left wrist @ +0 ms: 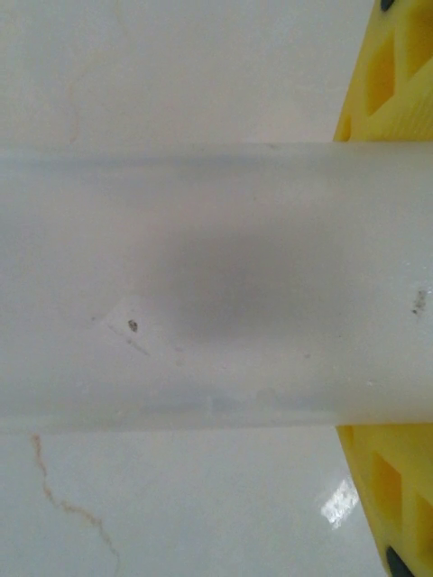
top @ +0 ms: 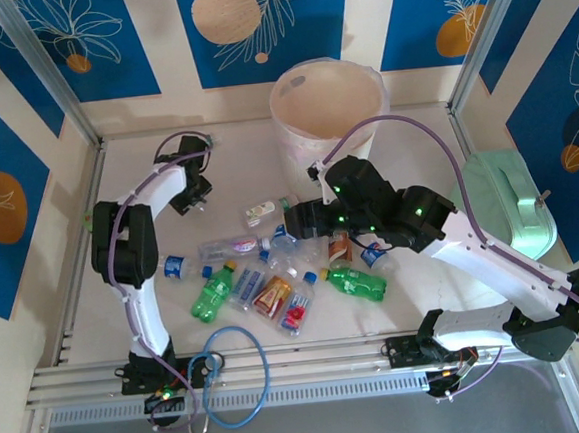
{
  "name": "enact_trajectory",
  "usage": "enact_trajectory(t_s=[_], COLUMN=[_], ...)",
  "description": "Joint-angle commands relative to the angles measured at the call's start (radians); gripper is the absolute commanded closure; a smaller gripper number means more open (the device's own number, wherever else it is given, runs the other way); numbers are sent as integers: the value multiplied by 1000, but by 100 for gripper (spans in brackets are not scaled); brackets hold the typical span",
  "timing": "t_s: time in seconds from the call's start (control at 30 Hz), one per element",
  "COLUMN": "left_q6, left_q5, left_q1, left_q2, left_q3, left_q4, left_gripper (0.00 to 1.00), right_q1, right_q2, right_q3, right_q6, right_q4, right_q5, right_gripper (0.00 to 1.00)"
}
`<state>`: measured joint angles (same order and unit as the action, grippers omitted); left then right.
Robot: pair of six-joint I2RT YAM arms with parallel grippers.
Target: Put the plastic bottles in the bin
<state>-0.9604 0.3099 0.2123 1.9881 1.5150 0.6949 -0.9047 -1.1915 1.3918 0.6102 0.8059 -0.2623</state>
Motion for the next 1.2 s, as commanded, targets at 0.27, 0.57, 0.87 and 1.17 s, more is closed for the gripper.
enact_trajectory(t_s=[0.27, 0.57, 0.87, 1.17], left_q6=[143, 304, 485, 523], left_q5=[83, 66, -62, -173], left_q1=[76, 161, 283, 361], left_q2=[-293, -518, -565, -528], left_q3=[-107, -180, 32, 212], left_q4=[34, 21, 24, -49], left_gripper=[43, 45, 46, 46], right_q1=[39, 51, 92, 104], right_q2=[27, 39, 96, 198], right_q3=[-25, -90, -201, -316], right_q6=[-9, 19, 53, 121], right_q4=[-14, -62, -74, -73], right_q5=[19, 20, 44, 55], right_gripper=[27, 27, 27, 27])
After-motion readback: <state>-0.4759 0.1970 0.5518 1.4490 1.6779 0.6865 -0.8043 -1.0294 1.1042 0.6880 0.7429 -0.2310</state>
